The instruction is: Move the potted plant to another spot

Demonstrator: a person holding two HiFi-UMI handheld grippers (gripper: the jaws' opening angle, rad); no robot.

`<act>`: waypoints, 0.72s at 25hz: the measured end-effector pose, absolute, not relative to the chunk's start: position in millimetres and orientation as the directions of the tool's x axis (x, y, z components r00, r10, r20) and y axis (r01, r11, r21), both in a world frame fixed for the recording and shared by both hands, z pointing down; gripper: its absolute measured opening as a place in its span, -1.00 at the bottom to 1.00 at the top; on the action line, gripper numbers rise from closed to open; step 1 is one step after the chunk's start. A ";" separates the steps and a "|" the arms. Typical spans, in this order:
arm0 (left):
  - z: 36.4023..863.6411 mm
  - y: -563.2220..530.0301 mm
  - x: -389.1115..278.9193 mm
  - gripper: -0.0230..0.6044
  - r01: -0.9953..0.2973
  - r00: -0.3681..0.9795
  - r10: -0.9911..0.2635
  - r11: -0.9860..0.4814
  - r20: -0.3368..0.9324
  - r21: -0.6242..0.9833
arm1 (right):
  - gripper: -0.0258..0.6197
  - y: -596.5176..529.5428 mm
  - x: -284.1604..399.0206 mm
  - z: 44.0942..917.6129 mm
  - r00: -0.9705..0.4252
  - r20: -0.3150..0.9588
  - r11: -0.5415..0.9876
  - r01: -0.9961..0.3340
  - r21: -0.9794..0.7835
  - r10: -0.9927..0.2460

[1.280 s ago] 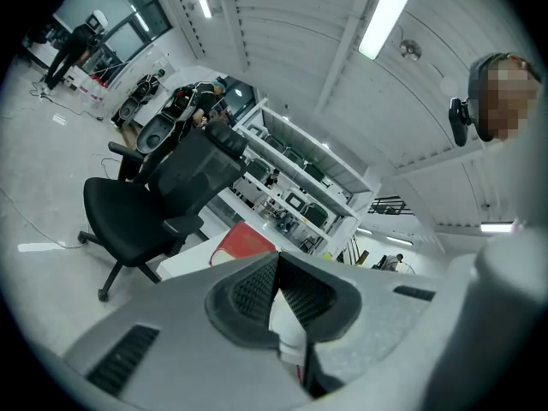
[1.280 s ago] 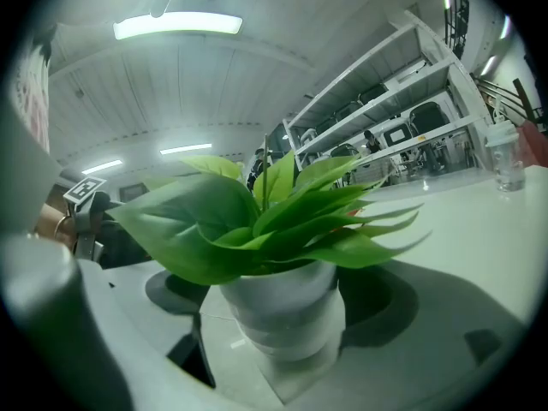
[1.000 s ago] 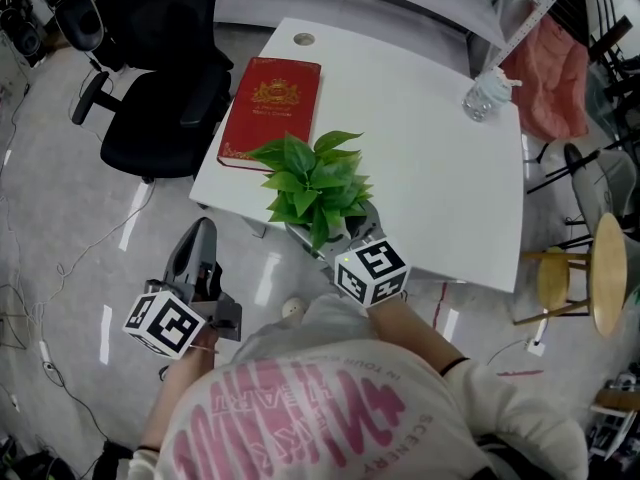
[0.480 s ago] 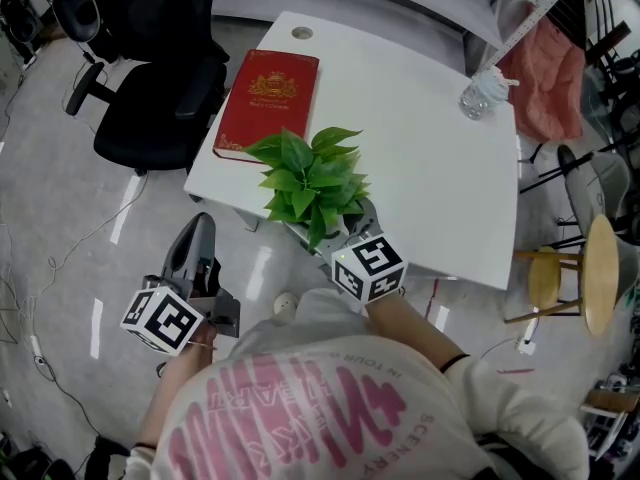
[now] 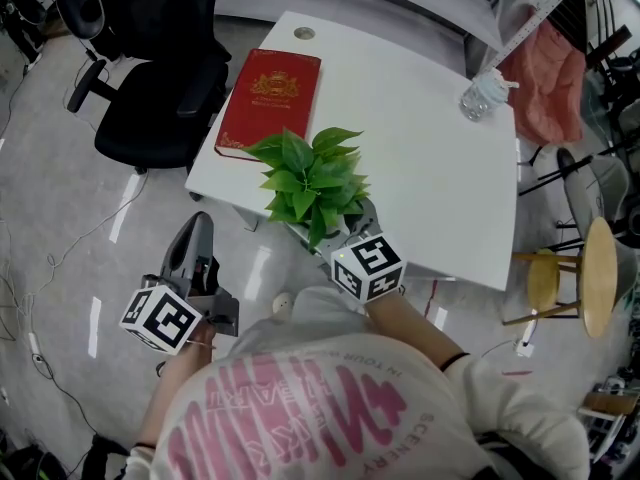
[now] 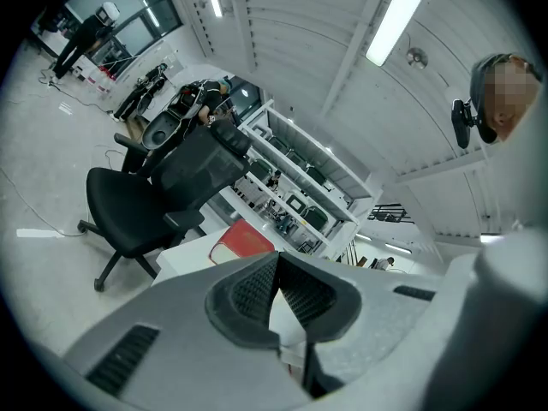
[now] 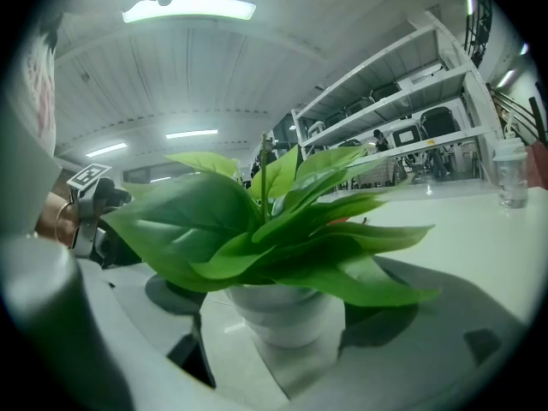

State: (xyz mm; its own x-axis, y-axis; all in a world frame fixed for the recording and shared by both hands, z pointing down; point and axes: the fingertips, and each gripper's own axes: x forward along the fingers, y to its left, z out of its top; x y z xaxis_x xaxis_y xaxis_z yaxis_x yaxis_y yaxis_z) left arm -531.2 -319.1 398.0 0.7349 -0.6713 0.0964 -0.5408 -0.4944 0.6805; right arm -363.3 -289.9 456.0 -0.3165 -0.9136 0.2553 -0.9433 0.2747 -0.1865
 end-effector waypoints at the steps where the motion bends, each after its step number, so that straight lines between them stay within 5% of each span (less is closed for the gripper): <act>1: 397.9 -319.5 -531.4 -0.92 -0.541 0.734 -0.672 -0.493 0.096 0.681 | 0.55 -289.9 -363.2 456.7 -0.316 0.258 0.274 -0.944 -0.186 -0.913; 18: 401.3 -318.3 -517.0 -0.92 -0.510 0.760 -0.644 -0.501 0.093 0.699 | 0.55 -290.4 -365.5 457.0 -0.331 0.268 0.279 -0.936 -0.215 -0.905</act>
